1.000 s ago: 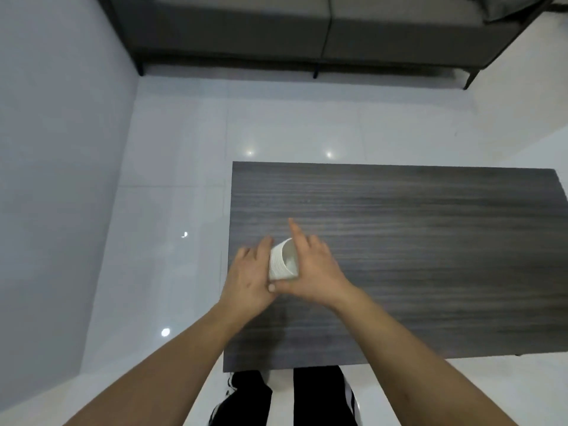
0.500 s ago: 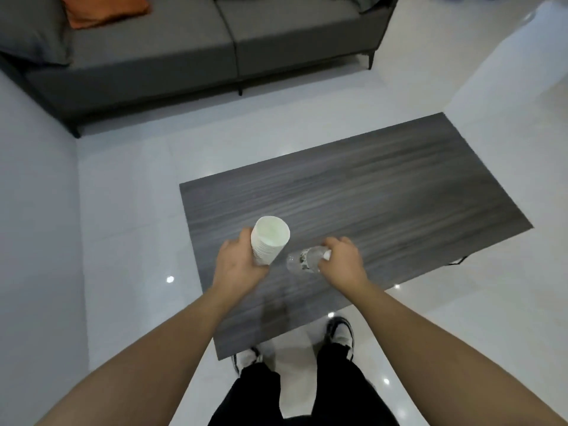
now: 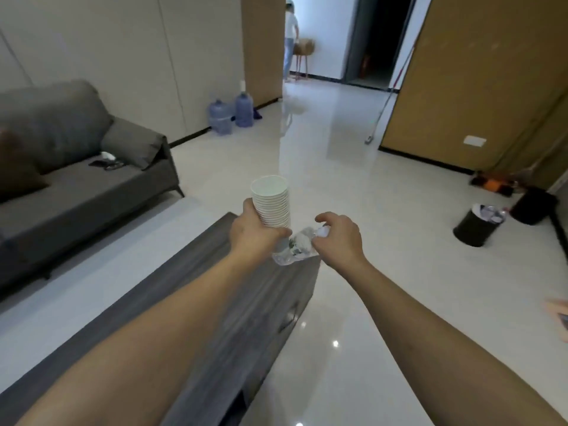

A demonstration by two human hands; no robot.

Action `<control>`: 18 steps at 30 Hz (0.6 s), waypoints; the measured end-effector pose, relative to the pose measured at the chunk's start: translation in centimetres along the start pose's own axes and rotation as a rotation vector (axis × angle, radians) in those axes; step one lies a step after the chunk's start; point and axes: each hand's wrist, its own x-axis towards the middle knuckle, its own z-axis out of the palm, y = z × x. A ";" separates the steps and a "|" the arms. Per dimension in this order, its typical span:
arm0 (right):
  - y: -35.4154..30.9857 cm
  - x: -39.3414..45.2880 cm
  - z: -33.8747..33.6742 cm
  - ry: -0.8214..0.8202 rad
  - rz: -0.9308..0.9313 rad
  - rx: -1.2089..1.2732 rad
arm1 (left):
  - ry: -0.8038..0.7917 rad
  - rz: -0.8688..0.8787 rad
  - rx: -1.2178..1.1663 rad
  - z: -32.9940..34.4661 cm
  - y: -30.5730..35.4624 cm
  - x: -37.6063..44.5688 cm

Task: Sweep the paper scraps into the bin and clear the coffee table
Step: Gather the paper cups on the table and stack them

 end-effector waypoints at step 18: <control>37.3 12.7 -29.3 0.708 0.694 0.228 | -0.764 0.324 -0.211 51.1 26.6 10.6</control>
